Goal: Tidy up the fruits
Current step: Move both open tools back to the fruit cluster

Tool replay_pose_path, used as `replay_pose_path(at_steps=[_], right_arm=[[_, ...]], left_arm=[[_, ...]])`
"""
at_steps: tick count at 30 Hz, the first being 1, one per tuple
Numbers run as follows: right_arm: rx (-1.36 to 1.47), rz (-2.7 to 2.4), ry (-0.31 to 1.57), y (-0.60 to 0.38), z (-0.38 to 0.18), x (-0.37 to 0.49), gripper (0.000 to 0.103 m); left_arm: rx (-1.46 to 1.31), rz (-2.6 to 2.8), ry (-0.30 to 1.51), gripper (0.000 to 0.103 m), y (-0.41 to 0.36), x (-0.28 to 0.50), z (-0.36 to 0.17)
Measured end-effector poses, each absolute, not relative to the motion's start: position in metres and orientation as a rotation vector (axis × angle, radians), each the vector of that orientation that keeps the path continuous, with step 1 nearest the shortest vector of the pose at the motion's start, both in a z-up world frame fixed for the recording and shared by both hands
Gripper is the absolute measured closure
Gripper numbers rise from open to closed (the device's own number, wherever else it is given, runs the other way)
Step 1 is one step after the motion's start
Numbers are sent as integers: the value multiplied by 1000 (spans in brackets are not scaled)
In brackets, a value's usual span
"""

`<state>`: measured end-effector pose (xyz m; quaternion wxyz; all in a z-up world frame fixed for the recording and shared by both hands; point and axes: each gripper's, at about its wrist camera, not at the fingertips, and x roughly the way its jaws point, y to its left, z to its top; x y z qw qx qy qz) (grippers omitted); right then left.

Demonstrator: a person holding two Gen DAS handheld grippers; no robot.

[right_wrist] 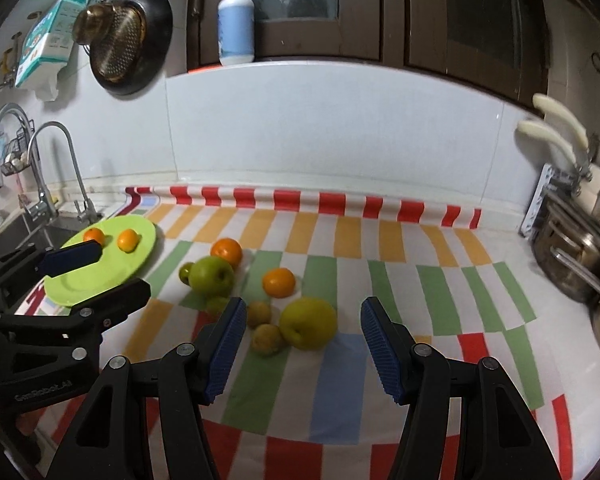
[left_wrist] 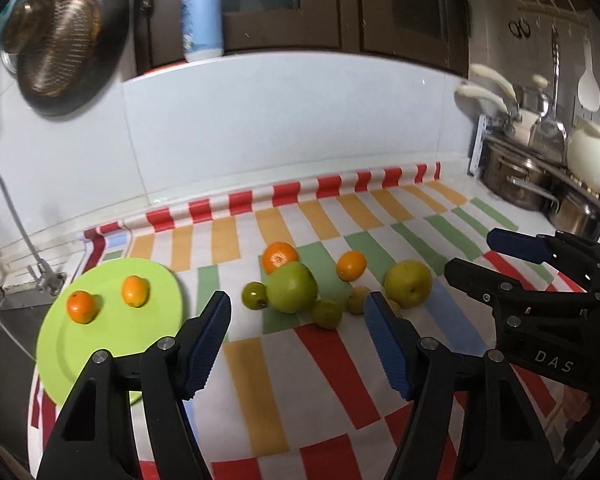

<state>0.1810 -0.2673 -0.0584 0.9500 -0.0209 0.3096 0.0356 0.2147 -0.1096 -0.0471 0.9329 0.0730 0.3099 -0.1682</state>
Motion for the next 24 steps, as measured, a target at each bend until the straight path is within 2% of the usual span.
replay_pose_path(at_steps=[8, 10, 24], right_arm=[[7, 100, 682, -281, -82, 201, 43], [13, 105, 693, -280, -88, 207, 43], [37, 130, 732, -279, -107, 233, 43]], left_arm=[[190, -374, 723, 49, -127, 237, -74], [203, -383, 740, 55, -129, 243, -81], [181, -423, 837, 67, -142, 266, -109]])
